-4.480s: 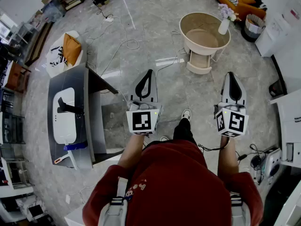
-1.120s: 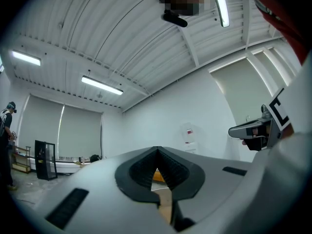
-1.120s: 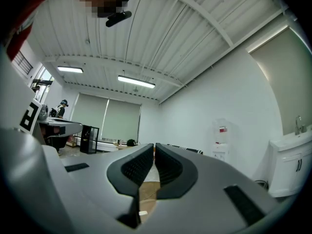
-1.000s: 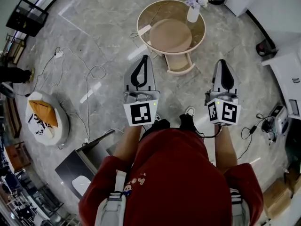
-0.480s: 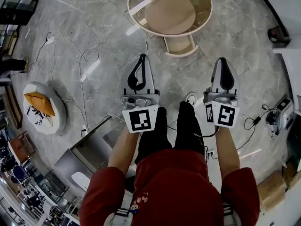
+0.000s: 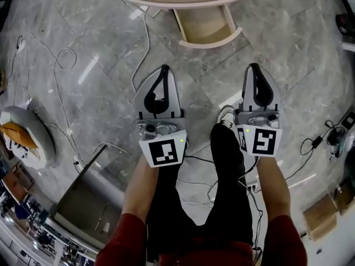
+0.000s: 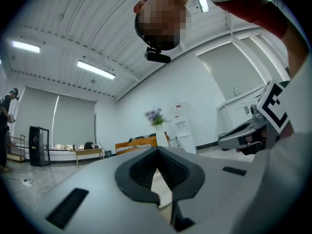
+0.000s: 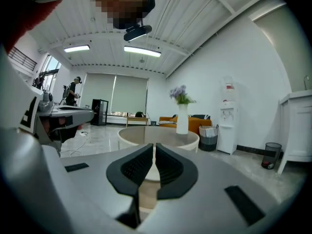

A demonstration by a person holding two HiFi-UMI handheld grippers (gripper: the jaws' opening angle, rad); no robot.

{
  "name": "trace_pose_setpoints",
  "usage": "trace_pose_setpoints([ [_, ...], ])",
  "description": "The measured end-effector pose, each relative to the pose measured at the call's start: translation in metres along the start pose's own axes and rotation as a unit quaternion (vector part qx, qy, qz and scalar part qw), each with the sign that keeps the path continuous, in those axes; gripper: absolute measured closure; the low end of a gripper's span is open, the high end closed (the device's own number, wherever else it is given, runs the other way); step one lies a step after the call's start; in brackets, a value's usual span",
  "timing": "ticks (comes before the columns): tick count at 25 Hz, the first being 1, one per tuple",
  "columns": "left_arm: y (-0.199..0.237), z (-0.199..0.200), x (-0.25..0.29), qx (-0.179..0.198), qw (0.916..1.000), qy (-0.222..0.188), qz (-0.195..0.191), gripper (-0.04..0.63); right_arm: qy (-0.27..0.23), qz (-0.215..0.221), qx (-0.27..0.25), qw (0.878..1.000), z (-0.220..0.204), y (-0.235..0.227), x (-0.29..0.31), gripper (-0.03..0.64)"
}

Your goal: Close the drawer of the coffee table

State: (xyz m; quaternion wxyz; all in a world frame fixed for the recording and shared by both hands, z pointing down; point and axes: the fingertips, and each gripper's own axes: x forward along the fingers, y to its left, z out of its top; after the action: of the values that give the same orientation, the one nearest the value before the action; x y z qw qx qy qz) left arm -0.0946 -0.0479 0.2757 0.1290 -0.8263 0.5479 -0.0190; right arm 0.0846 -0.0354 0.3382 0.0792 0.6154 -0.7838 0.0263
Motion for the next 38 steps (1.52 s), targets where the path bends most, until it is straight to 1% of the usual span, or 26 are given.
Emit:
trace_pose_setpoints([
  [2,-0.019,-0.066,-0.006,-0.003,0.9999,0.008,0.007,0.583,0.005,0.010,0.007,1.000,-0.062,0.004,0.013,0.588],
  [4,-0.032,-0.125,-0.017,-0.012,0.9996,0.015,0.018,0.583,0.007,0.020,0.000,1.000,-0.119,0.010,0.024,0.588],
  [6,-0.043,-0.175,-0.026,-0.017,0.9995,0.011,0.025,0.583,0.004,0.022,-0.007,1.000,-0.171,0.014,0.033,0.588],
  [10,-0.060,-0.264,-0.036,-0.012,0.9994,0.003,0.032,0.583,-0.008,0.012,-0.003,1.000,-0.262,0.012,0.052,0.588],
  [13,-0.072,-0.321,-0.042,-0.018,0.9990,0.004,0.040,0.583,-0.014,0.007,0.003,1.000,-0.316,0.009,0.063,0.588],
  [17,-0.083,-0.370,-0.046,-0.019,0.9985,0.004,0.051,0.583,0.000,0.001,0.035,0.999,-0.370,0.005,0.079,0.588],
  [20,-0.092,-0.385,-0.053,-0.039,0.9973,0.021,0.058,0.583,0.013,0.001,0.053,0.999,-0.388,0.005,0.075,0.588],
  [24,-0.100,-0.378,-0.052,-0.031,0.9985,0.019,0.040,0.583,0.012,0.006,0.048,0.999,-0.388,0.008,0.076,0.588],
  [28,-0.102,-0.380,-0.050,-0.029,0.9984,0.020,0.045,0.583,0.012,0.026,0.031,0.999,-0.393,0.014,0.082,0.587],
  [29,-0.103,-0.380,-0.050,-0.030,0.9984,0.020,0.044,0.583,0.018,0.028,0.036,0.999,-0.397,0.015,0.083,0.565],
  [31,-0.103,-0.382,-0.049,-0.031,0.9983,0.021,0.044,0.583,0.038,0.034,0.054,0.997,-0.407,0.019,0.089,0.430],
  [32,-0.103,-0.382,-0.049,-0.032,0.9982,0.022,0.045,0.583,0.048,0.036,0.060,0.996,-0.412,0.021,0.092,0.392],
  [33,-0.102,-0.383,-0.049,-0.032,0.9981,0.024,0.047,0.583,0.053,0.038,0.061,0.996,-0.415,0.023,0.095,0.364],
  [35,-0.100,-0.385,-0.049,-0.034,0.9978,0.025,0.052,0.583,0.055,0.043,0.053,0.996,-0.419,0.027,0.100,0.327],
  [38,-0.098,-0.386,-0.048,-0.034,0.9975,0.025,0.056,0.583,0.061,0.048,0.052,0.996,-0.423,0.032,0.109,0.292],
])
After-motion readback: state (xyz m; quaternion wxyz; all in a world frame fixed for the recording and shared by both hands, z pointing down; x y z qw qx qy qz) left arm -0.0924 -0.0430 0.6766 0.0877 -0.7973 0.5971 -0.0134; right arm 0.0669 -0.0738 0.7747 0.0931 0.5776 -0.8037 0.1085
